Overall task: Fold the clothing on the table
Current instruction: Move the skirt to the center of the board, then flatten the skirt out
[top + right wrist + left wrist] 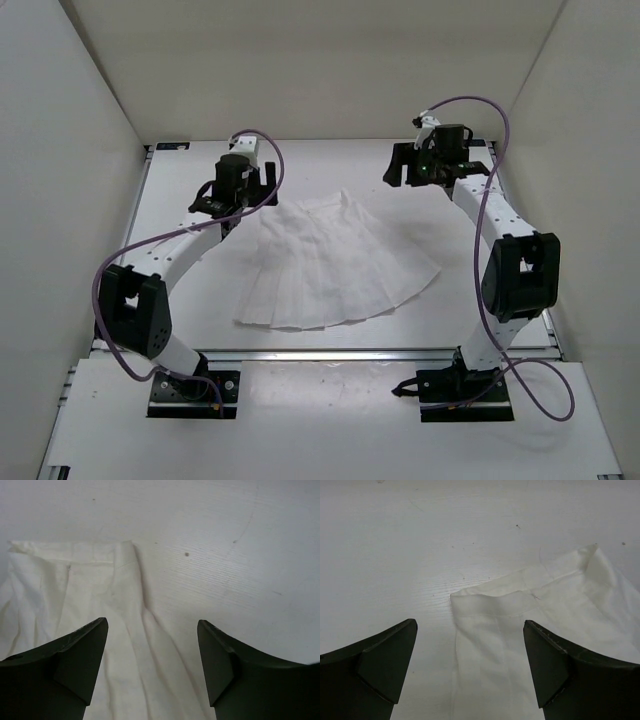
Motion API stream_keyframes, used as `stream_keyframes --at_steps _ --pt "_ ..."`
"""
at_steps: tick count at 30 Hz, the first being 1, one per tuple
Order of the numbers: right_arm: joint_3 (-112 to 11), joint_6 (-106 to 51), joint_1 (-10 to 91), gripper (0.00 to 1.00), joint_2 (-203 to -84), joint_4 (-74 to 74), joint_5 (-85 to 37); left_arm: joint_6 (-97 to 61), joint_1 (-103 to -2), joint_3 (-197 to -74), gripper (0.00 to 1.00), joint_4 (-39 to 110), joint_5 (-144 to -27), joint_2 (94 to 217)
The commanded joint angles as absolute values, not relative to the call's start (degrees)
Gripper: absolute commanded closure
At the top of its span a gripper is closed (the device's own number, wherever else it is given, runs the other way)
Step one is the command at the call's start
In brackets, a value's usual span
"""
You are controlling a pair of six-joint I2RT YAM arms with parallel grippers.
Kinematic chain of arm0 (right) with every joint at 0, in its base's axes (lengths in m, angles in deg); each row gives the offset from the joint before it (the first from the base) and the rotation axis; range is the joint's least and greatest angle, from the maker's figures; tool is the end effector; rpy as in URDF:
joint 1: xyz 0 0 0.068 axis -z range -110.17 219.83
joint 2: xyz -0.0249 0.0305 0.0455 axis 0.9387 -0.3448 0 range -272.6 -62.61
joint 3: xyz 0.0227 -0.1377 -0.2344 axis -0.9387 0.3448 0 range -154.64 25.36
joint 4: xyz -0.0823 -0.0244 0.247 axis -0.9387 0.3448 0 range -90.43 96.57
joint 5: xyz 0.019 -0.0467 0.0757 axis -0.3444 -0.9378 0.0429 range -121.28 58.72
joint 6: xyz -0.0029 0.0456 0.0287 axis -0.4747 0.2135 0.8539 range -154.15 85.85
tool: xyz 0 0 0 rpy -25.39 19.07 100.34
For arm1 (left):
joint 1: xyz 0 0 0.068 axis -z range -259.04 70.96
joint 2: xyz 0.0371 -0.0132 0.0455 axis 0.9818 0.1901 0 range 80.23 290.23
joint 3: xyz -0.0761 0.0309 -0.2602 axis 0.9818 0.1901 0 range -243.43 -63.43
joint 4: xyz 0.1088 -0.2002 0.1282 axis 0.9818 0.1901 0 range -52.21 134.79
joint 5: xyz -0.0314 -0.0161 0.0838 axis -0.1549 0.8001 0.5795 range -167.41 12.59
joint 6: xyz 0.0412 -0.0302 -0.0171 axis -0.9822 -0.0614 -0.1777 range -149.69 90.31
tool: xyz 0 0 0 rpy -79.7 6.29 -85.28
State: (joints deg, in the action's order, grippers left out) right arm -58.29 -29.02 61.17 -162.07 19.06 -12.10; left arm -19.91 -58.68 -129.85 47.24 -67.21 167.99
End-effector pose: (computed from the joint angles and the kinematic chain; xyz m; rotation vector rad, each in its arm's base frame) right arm 0.3970 0.0723 0.3026 -0.2580 2.1763 0.5019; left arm 0.3335 -0.1171 0.2883 0.0877 2.0997 -0.1293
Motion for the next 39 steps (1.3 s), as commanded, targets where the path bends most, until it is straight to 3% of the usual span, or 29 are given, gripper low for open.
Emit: stream_keyframes --at_steps 1,5,13,17,19,24,28,31,39 --pt "-57.34 -31.95 62.80 0.31 -167.00 18.29 -8.61 -16.87 -60.23 -126.37 0.03 45.26 -69.75 168.72" --pt "-57.69 -33.79 61.49 0.40 -169.56 19.43 -6.24 -13.35 -59.89 -125.58 0.09 47.01 -72.65 171.72" --pt "-58.48 -35.56 60.25 0.48 -173.79 24.97 -4.65 -7.73 -59.18 -123.29 0.16 52.72 -76.43 175.41" --pt "-58.04 -36.34 59.11 0.58 -174.92 29.09 -8.07 -6.40 -60.06 -121.27 0.20 53.69 -76.97 174.27" --pt "-58.66 -36.35 57.80 0.67 -175.63 31.64 -11.66 -5.26 -60.15 -120.74 0.22 55.01 -76.71 174.10" --pt "-58.05 -35.03 56.65 0.78 -176.33 35.86 -14.49 -4.73 -59.10 -120.65 0.27 59.31 -76.35 172.96" --pt "-55.50 -34.33 55.95 0.84 -174.85 35.95 -15.72 -4.47 -58.30 -119.25 0.52 60.73 -75.21 172.16" --pt "-51.99 -31.69 55.24 0.94 -173.27 34.90 -16.77 -4.11 -58.65 -117.93 0.73 61.07 -74.86 171.11" --pt "-40.82 -27.65 54.19 1.00 -167.64 34.11 -20.28 -4.73 -58.75 -116.07 0.79 60.99 -74.07 168.99"
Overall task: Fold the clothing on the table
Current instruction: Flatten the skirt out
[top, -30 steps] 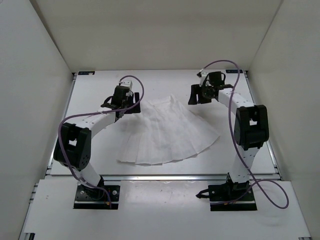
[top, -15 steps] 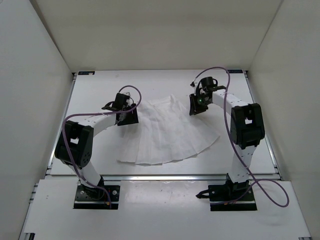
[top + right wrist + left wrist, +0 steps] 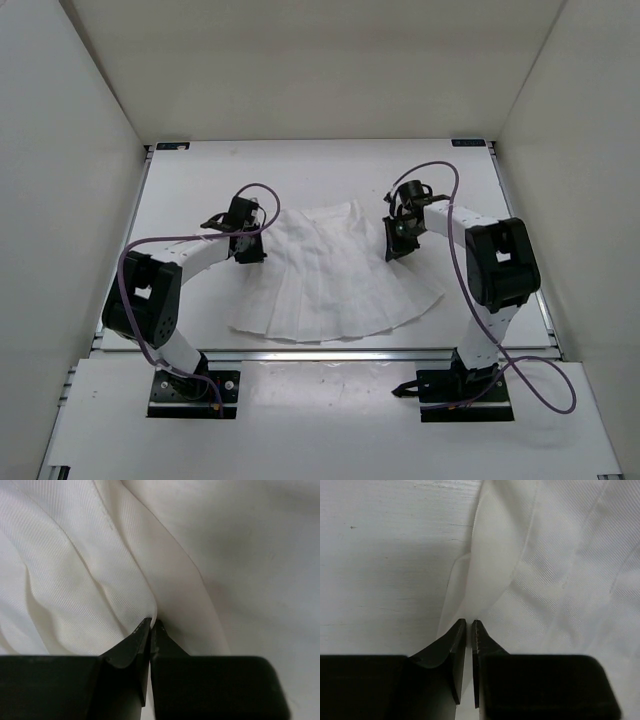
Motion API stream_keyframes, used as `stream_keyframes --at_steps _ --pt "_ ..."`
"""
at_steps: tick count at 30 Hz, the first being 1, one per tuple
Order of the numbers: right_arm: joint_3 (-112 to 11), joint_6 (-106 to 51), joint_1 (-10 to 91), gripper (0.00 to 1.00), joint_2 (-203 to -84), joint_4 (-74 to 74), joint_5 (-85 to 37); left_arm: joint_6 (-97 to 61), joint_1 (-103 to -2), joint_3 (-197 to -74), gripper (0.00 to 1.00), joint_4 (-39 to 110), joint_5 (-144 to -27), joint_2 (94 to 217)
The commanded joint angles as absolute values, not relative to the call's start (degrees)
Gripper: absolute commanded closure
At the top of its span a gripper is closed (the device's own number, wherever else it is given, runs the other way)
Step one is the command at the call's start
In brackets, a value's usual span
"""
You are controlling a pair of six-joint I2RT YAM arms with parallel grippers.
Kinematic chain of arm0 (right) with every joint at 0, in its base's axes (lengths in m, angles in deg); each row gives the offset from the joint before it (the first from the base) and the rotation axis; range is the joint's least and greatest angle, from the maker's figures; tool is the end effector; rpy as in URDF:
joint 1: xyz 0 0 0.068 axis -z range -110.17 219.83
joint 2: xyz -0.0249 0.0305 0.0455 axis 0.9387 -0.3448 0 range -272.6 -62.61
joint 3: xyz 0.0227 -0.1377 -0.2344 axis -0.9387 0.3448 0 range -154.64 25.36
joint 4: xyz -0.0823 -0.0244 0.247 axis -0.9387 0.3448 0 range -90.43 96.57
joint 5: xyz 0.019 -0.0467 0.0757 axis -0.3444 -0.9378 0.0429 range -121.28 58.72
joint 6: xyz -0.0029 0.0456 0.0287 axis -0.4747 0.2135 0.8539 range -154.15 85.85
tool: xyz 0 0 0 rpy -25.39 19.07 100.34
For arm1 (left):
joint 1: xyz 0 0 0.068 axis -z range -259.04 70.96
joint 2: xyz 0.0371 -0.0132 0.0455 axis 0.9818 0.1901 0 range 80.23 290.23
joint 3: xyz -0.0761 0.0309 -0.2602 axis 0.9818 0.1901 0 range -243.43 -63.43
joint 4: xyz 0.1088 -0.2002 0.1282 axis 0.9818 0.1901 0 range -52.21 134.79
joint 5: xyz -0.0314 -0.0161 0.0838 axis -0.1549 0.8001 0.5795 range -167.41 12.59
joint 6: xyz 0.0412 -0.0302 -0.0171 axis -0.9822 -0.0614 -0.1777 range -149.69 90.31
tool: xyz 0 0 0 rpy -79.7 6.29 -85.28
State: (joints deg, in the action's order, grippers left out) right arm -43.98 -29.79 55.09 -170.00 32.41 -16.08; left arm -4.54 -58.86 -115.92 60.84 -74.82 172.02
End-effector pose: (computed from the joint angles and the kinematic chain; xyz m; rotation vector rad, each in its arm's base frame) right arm 0.3500 0.1017 0.1592 -0.3185 2.8057 0.4504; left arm 0.2884 -0.1044 0.1716 -0.1306 2.6693 -0.1978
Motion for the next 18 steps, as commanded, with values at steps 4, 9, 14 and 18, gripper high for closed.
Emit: stream_keyframes --at_steps 4,9,14,18 --pt "-33.29 -22.91 52.35 1.00 -161.33 33.50 -20.38 -6.22 -58.21 -117.66 0.78 62.13 -73.71 170.66" --pt "-27.98 -19.91 52.42 0.84 -153.32 31.39 -17.57 -7.98 -60.14 -120.81 0.57 62.40 -74.07 170.49" --pt "-39.03 -24.03 56.20 0.53 -152.87 30.43 -17.48 -10.53 -63.39 -127.76 0.41 60.04 -80.03 173.91" --pt "-46.07 -27.29 59.19 0.33 -157.33 24.46 -14.85 -11.85 -63.31 -134.09 0.40 55.73 -84.52 179.19"
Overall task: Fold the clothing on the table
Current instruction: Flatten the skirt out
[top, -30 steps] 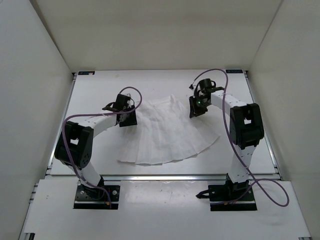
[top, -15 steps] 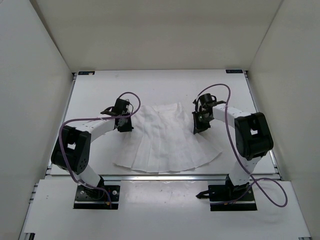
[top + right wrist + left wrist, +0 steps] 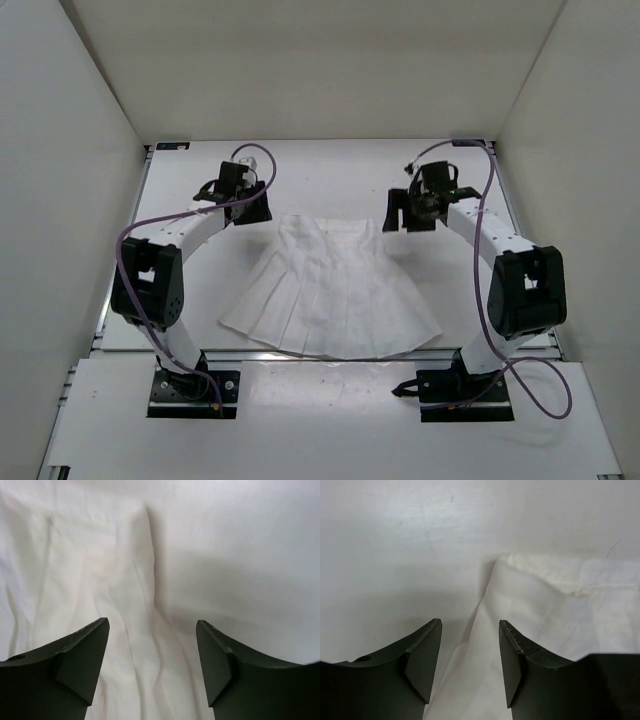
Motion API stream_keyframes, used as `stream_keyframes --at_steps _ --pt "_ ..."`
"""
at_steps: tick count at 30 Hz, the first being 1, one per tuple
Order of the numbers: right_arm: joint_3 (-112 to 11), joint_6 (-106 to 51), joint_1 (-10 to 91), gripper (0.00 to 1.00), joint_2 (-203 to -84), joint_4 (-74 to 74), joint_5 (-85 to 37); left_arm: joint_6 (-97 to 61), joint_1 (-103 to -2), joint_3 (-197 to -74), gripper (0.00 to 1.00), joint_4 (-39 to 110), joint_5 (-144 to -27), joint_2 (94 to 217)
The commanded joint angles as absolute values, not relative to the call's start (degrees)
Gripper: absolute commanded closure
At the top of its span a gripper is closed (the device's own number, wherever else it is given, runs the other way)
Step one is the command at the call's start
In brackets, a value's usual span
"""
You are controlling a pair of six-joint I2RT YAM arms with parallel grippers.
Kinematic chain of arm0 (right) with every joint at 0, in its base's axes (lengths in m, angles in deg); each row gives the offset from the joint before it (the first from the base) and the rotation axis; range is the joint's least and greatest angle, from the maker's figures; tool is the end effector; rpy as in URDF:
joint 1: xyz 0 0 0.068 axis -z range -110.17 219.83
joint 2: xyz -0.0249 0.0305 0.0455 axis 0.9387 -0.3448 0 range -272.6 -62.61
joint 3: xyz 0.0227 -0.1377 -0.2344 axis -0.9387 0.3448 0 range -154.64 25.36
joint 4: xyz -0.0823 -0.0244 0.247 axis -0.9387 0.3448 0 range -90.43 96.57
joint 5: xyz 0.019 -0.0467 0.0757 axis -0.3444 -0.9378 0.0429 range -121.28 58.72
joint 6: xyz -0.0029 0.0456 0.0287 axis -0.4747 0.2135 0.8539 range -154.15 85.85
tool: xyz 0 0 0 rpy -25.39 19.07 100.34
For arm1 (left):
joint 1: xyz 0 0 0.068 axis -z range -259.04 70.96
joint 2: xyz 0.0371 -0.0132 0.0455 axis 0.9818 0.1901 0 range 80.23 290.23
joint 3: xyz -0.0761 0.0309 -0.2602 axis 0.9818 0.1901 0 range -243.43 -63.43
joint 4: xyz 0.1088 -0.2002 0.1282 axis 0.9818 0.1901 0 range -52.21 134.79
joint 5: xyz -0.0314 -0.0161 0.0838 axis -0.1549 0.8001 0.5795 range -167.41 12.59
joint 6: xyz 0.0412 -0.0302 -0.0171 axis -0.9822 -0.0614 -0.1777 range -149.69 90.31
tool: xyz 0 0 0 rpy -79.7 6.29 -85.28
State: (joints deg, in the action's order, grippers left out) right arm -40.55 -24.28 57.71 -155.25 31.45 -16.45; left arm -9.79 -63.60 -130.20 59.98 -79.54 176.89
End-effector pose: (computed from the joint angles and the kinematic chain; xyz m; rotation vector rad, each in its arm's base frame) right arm 0.3251 0.0791 0.2280 -0.1468 2.6109 0.4740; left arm 0.3469 -0.0973 0.2193 -0.0813 2.5036 -0.3057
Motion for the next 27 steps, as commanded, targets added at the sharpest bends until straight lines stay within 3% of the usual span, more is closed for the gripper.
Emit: stream_keyframes --at_steps 1,6,10,17,21,23,26,27 --pt "-47.14 -28.51 59.46 0.31 -159.70 24.01 -14.32 -12.02 -63.05 -136.01 0.40 55.46 -84.61 181.28" --pt "-59.68 -32.30 59.46 0.53 -172.45 27.41 -9.57 -13.16 -61.73 -142.26 0.39 52.29 -90.57 188.59" --pt "-66.73 -33.62 57.53 0.52 -180.01 31.64 -10.54 -13.08 -60.76 -144.03 0.39 53.08 -87.87 191.93" --pt "-68.67 -34.50 56.47 0.51 -183.63 32.52 -9.39 -11.24 -63.92 -143.77 0.40 51.85 -93.75 194.39" --pt "-69.21 -34.15 56.30 0.74 -184.77 32.61 -10.18 -11.85 -63.49 -144.73 0.58 52.55 -92.88 195.45" --pt "-69.29 -32.05 56.56 0.92 -185.12 32.70 -10.27 -11.94 -63.05 -145.17 0.78 52.81 -92.61 196.06" --pt "-69.03 -32.13 57.17 1.00 -184.68 32.53 -10.10 -11.85 -62.96 -145.79 1.00 53.78 -91.03 196.86" --pt "-68.42 -32.30 57.35 1.00 -184.25 32.27 -10.36 -12.11 -63.39 -145.79 1.00 53.96 -90.94 196.95"
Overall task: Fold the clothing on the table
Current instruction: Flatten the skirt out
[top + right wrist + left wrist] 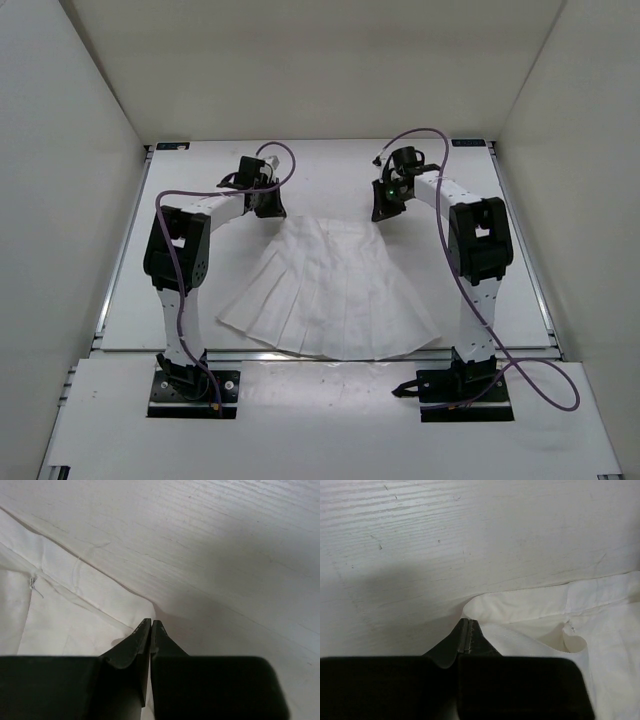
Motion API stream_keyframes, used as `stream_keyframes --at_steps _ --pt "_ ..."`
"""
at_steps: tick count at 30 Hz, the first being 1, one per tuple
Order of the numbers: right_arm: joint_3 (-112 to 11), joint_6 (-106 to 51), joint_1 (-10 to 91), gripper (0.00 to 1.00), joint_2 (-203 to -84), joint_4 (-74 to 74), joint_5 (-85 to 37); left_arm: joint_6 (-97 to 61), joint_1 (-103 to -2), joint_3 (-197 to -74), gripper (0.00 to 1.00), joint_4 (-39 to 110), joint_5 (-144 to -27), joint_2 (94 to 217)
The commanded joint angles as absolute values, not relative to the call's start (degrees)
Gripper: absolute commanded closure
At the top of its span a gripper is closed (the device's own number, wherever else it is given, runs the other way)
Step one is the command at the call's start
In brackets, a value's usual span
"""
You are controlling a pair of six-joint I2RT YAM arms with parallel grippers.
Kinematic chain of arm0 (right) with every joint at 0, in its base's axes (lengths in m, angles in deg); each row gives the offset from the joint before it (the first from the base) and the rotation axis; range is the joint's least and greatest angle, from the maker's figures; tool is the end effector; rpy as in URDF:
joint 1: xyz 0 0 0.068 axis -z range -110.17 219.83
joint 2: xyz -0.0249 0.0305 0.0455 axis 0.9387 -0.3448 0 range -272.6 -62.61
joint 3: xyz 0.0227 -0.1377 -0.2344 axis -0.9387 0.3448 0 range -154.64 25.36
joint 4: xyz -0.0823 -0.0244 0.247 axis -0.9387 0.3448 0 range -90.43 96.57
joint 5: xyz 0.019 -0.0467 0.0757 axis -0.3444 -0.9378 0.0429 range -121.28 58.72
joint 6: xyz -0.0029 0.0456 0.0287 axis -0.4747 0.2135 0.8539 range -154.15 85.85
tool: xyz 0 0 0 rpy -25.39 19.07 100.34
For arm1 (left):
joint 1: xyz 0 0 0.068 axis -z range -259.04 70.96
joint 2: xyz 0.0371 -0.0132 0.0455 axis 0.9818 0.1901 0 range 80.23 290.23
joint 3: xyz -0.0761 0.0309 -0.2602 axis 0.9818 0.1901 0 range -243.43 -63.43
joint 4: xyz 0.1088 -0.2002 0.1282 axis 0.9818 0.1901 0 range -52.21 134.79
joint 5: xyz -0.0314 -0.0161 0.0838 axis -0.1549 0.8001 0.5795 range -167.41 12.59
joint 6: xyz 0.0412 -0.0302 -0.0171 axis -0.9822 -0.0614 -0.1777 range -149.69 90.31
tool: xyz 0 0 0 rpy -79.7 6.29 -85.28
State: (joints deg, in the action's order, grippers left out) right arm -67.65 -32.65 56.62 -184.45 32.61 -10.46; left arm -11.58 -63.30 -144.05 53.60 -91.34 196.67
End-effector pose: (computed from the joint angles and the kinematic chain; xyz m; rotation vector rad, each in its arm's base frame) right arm 0.4386 0.1159 0.1775 -0.3911 2.6200 0.5672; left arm 0.4199 -0.1274 0.1701 0.0550 2.5170 -0.5489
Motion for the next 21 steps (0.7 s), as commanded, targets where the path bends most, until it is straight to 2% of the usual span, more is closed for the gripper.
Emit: stream_keyframes --at_steps 1,19,21 --pt "-68.42 -32.22 57.79 1.00 -184.16 32.27 -10.62 -11.94 -63.05 -145.87 1.00 54.57 -89.55 196.86" --pt "-70.34 -32.48 63.59 1.00 -183.63 34.46 -9.49 -16.94 -66.13 -151.58 1.00 58.17 -87.68 197.82" --pt "-72.62 -32.39 63.59 0.89 -183.98 35.78 -9.13 -16.77 -66.38 -152.38 1.00 58.18 -88.47 198.00"
